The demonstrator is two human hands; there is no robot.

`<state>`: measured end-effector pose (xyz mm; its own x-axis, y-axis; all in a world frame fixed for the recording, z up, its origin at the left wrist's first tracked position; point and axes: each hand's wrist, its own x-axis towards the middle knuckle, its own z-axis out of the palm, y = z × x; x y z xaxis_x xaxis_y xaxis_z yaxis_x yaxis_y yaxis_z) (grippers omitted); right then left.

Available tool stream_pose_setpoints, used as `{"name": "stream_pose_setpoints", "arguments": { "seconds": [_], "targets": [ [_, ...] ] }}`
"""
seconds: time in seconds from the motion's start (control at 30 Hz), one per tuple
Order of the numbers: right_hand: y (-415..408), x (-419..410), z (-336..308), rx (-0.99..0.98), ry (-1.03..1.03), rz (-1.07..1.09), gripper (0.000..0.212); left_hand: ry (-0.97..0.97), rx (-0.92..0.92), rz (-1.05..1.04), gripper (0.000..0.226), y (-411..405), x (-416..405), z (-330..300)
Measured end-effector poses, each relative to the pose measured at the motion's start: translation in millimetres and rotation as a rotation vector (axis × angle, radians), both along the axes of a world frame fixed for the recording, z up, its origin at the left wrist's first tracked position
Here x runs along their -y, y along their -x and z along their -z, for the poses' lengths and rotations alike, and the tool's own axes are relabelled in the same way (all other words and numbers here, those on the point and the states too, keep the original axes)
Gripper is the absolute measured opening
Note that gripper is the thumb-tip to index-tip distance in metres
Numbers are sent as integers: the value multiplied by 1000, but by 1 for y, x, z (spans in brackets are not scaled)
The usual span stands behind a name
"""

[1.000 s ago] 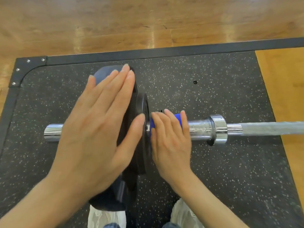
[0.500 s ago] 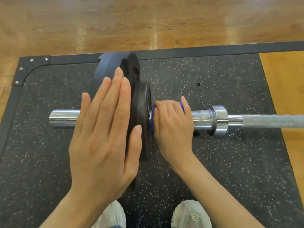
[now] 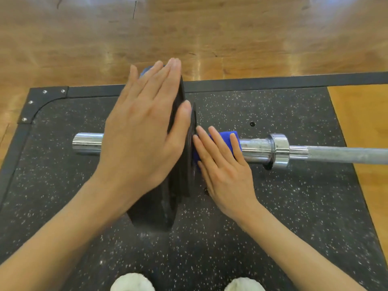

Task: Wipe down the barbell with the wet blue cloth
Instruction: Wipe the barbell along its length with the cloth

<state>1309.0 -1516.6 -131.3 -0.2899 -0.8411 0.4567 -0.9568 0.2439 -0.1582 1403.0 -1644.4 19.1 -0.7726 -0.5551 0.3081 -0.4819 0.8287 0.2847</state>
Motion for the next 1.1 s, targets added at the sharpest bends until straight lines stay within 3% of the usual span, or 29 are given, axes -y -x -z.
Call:
{"name": "stream_pose_setpoints", "arguments": {
  "seconds": [0.17, 0.33, 0.53, 0.67, 0.8, 0.93, 1.1],
  "targets": [
    [-11, 38, -4, 151, 78, 250, 43, -100, -126, -11, 53, -2, 6, 0],
    [1, 33, 2, 92, 98, 150, 43, 26, -107, -21, 54, -9, -1, 16],
    [32, 43, 2, 23, 114, 171, 37, 21, -76, -28, 54, 9, 18, 11],
    [43, 47, -2, 81, 117, 334, 37, -3, -68, -37, 56, 22, 29, 8],
    [45, 66, 0, 0, 133, 151, 36, -5, -30, -28, 55, 35, 41, 5],
    [56, 59, 1, 38, 150, 322, 39, -26, -2, -29, 58, 50, 56, 2],
    [59, 82, -1, 67, 179, 211, 37, -68, 42, 0, 45, 72, 79, -7]
  ]
}}
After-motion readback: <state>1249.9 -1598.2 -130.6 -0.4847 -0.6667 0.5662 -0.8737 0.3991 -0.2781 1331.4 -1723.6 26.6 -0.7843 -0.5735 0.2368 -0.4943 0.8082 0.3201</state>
